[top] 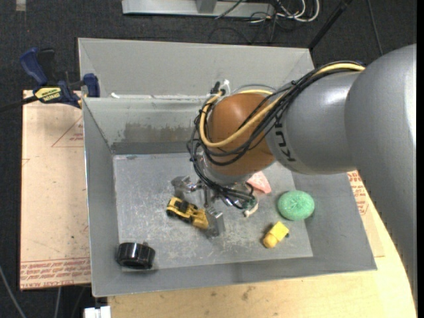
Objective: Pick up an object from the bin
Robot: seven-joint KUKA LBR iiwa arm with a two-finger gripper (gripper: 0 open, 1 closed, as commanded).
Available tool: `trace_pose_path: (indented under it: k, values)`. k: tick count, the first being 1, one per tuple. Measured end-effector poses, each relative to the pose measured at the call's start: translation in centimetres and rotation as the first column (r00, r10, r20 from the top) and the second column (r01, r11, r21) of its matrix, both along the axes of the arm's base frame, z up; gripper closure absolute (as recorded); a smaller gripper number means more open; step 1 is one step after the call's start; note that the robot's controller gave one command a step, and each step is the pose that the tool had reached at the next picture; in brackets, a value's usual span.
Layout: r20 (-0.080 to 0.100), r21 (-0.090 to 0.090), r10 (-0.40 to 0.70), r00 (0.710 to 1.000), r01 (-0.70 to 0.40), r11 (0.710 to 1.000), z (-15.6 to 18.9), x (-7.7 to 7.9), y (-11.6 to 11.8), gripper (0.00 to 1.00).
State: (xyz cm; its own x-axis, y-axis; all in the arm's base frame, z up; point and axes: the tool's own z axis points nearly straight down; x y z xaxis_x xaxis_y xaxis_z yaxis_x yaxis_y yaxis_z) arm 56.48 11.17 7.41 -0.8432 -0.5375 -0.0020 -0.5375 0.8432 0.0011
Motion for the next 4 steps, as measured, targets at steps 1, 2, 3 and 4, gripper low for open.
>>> trace_pose_path:
  k: [1,2,3,4]
  values:
    - [0.001,0.002,-0.108,0.994,0.108,0.994,-0.4,2.9,3.7,1.0]
    - [0.001,0.002,-0.108,0.994,0.108,0.994,-0.4,2.9,3.7,1.0]
    - [0.003,-0.001,-0.044,0.999,0.044,0.999,-0.4,2.8,4.4,1.0]
    - [-0.01,-0.002,0.009,1.0,-0.009,1.0,4.1,-0.1,4.2,1.0]
